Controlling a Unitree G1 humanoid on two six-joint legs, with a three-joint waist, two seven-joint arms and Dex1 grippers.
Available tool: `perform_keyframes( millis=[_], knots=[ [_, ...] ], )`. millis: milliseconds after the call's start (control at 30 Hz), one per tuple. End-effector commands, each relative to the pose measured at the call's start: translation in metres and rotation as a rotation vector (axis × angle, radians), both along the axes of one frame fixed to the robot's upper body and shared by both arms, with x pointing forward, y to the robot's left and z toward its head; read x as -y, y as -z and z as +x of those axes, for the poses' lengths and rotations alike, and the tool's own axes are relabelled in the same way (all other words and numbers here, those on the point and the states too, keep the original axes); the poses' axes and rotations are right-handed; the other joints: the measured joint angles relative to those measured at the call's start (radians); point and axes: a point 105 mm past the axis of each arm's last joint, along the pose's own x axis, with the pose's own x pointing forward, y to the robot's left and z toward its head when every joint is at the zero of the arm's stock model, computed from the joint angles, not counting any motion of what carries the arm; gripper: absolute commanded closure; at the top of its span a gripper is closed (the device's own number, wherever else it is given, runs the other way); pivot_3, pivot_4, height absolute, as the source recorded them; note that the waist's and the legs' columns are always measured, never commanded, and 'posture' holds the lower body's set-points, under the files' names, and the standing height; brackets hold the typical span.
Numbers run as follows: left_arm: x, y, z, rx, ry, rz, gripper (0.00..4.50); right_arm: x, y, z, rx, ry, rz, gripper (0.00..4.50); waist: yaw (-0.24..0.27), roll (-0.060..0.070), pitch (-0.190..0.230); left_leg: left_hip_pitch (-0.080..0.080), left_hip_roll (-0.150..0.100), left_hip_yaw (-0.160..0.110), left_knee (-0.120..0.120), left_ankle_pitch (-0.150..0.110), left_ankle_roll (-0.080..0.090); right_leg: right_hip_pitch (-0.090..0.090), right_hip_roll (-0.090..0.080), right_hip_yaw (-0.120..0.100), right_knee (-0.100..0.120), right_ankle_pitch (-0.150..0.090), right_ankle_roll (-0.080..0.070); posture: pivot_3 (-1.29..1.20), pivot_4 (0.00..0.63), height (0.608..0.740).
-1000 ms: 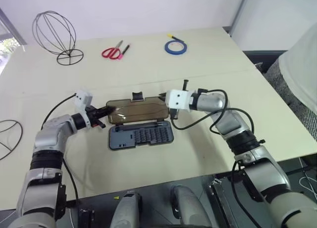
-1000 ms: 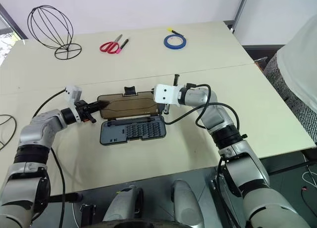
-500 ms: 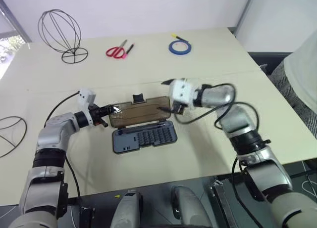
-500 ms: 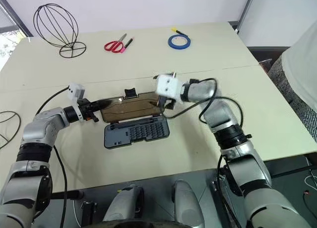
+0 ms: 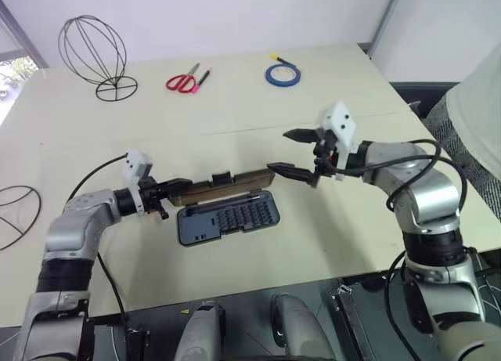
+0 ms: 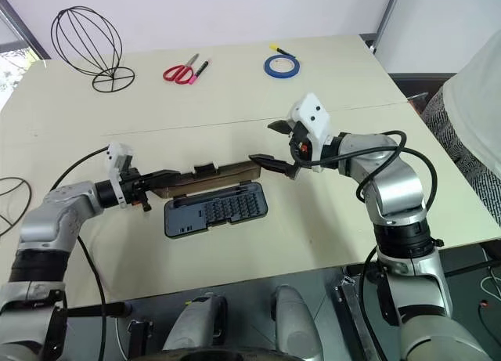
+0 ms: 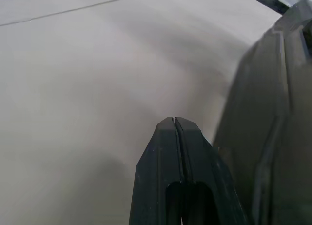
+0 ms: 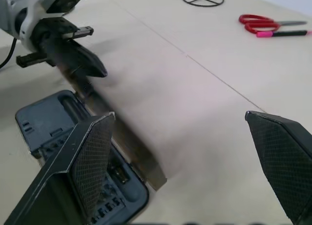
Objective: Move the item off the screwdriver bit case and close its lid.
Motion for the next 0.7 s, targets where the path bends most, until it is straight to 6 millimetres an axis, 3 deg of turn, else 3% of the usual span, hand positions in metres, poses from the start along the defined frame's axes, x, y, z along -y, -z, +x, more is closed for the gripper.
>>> perform_keyframes(
  millis=[33,267,367,500,600,700],
  knots=[
    [-0.006,-0.02,-0.015,0.042,0.015,0.009,4.5,0.0,-0.007,-0.003,0.039,0.02,0.03,0.03,0.001,0.0,0.0,0.0,0.0,0.0,0.0,0.0,0.0,0.0,0.0,0.0,0.0,0.0,0.0,0.0,0.15,0.74],
    [-0.02,-0.027,-0.054,-0.011,0.015,0.052,4.5,-0.002,0.003,-0.003,-0.025,0.039,0.069,0.03,0.002,0.0,0.0,0.0,0.001,0.0,0.0,0.0,0.0,0.0,0.0,0.0,-0.001,0.0,0.0,0.0,0.15,0.74],
    [-0.024,-0.029,-0.05,-0.002,-0.022,0.052,4.5,-0.003,0.006,0.0,-0.083,0.065,0.1,0.03,0.007,0.0,0.0,0.0,0.001,0.0,0.0,0.0,0.0,0.001,0.0,0.0,-0.001,0.0,0.0,0.0,0.15,0.74],
    [-0.019,-0.04,-0.027,0.046,-0.043,0.041,4.5,-0.012,0.004,-0.006,-0.178,0.032,0.149,0.03,0.014,0.0,0.0,0.0,0.0,0.0,0.001,0.0,0.0,0.001,0.0,0.0,-0.002,0.0,0.0,0.0,0.15,0.74],
    [-0.007,-0.048,-0.013,0.072,0.016,0.052,4.5,-0.02,-0.003,-0.019,-0.269,-0.044,0.195,0.87,0.019,0.0,0.0,0.0,0.0,0.0,0.001,0.0,0.0,0.001,0.001,0.0,-0.002,0.0,0.0,0.0,0.15,0.74],
    [0.002,-0.053,0.0,0.086,0.063,0.066,4.5,-0.03,0.001,-0.038,-0.359,-0.132,0.185,2.39,0.023,0.0,0.0,0.0,0.0,0.001,0.0,0.0,0.0,0.001,0.001,0.0,-0.002,0.0,0.0,0.0,0.15,0.74]
  ],
)
